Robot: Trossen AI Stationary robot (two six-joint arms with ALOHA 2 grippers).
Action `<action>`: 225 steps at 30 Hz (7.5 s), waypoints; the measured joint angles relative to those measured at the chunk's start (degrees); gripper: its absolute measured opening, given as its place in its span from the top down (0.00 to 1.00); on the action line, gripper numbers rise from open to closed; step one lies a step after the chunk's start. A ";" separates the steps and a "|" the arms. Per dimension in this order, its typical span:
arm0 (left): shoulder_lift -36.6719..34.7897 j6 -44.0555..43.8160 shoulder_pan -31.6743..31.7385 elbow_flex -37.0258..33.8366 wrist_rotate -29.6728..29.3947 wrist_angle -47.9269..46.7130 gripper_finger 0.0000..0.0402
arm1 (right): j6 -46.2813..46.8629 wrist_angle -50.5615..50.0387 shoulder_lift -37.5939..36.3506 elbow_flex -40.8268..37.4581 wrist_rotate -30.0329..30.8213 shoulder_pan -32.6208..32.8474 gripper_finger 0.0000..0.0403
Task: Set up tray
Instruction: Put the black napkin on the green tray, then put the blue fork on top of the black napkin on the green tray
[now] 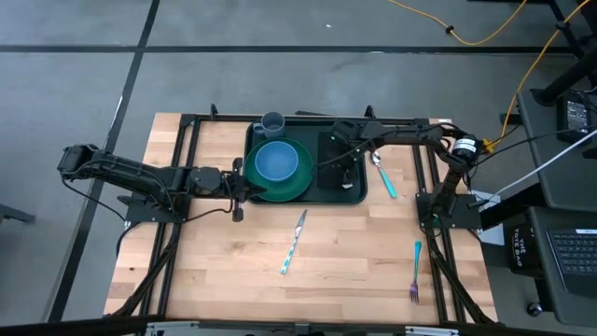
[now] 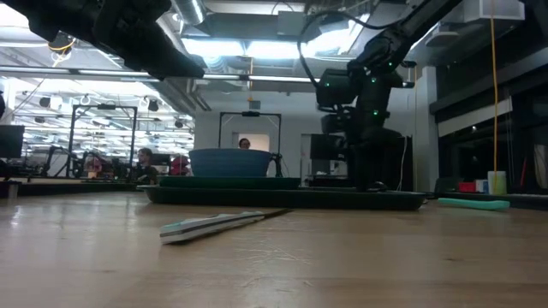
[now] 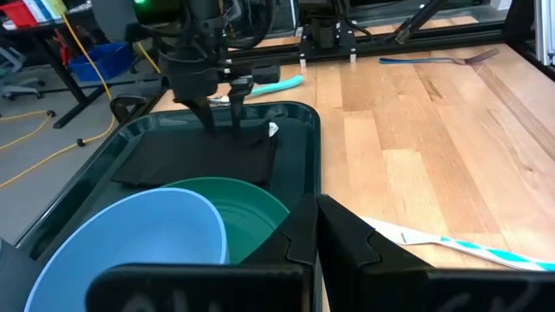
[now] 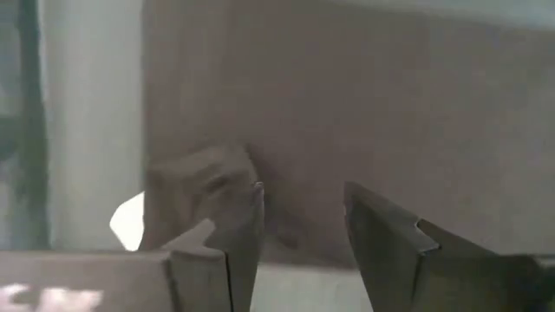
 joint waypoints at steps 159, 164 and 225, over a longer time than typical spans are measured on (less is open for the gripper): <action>-1.84 14.95 7.41 0.00 10.45 7.76 1.00 | 69.80 -23.59 -9.18 -12.02 -0.82 86.82 0.61; -1.84 14.95 7.41 0.00 10.44 7.76 0.99 | 61.46 -23.54 -9.18 -12.02 -1.31 86.88 0.57; -1.86 14.78 7.39 0.00 10.45 7.69 1.00 | 71.86 -10.39 -9.22 -20.92 0.68 84.76 0.86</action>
